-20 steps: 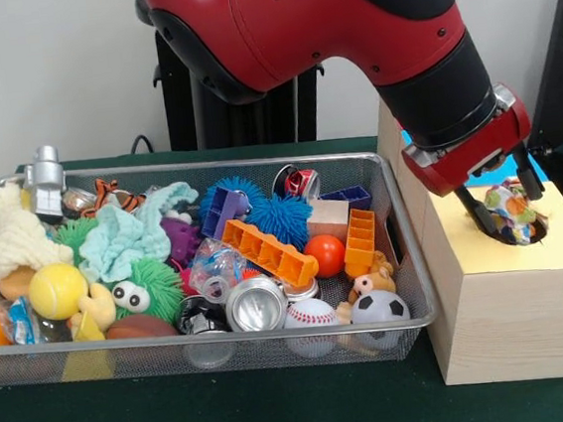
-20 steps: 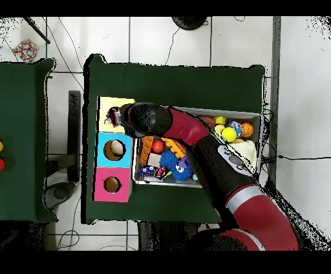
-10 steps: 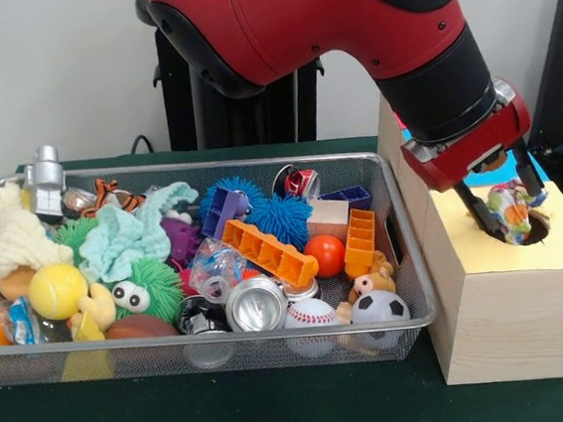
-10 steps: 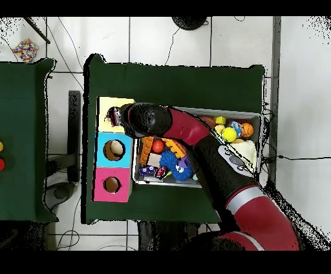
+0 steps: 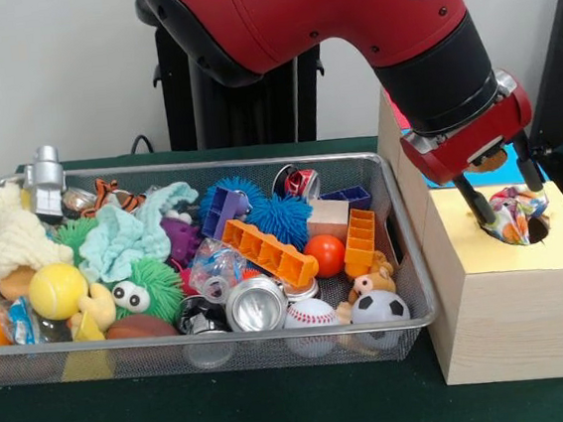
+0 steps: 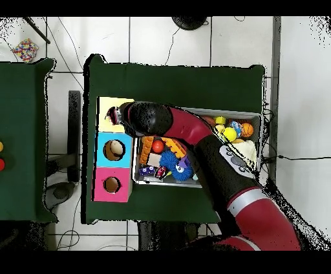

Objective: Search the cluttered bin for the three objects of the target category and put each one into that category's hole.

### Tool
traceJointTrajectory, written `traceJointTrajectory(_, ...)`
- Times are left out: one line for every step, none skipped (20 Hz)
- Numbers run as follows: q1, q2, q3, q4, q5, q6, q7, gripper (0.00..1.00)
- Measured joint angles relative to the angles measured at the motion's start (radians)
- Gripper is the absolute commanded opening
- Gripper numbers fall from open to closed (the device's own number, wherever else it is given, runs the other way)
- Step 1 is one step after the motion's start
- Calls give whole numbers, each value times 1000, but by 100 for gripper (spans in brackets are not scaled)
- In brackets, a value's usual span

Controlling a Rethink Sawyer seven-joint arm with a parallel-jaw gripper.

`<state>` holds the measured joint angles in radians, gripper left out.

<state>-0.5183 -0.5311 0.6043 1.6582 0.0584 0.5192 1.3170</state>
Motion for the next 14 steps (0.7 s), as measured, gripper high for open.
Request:
traceJointTrajectory(0,-3,0,0,0,0,0,100)
traceJointTrajectory(0,-5,0,0,0,0,0,100)
traceJointTrajectory(0,-8,0,0,-1,0,0,100)
traceJointTrajectory(0,-11,0,0,-1,0,0,100)
traceJointTrajectory(-1,-12,0,0,-1,0,0,100)
traceJointTrajectory(-1,-12,0,0,-1,0,0,100)
traceJointTrajectory(-1,-14,0,0,-1,1,0,100)
traceJointTrajectory(-1,-14,-1,0,-1,2,0,100)
traceJointTrajectory(-1,-14,-2,0,-1,4,0,100)
traceJointTrajectory(-1,-14,-3,0,-1,6,0,100)
traceJointTrajectory(-1,-14,-6,0,-1,15,0,100)
traceJointTrajectory(-1,-14,-10,0,0,24,0,100)
traceJointTrajectory(-1,-13,-14,0,0,35,0,100)
traceJointTrajectory(-1,-12,-15,0,-1,39,0,100)
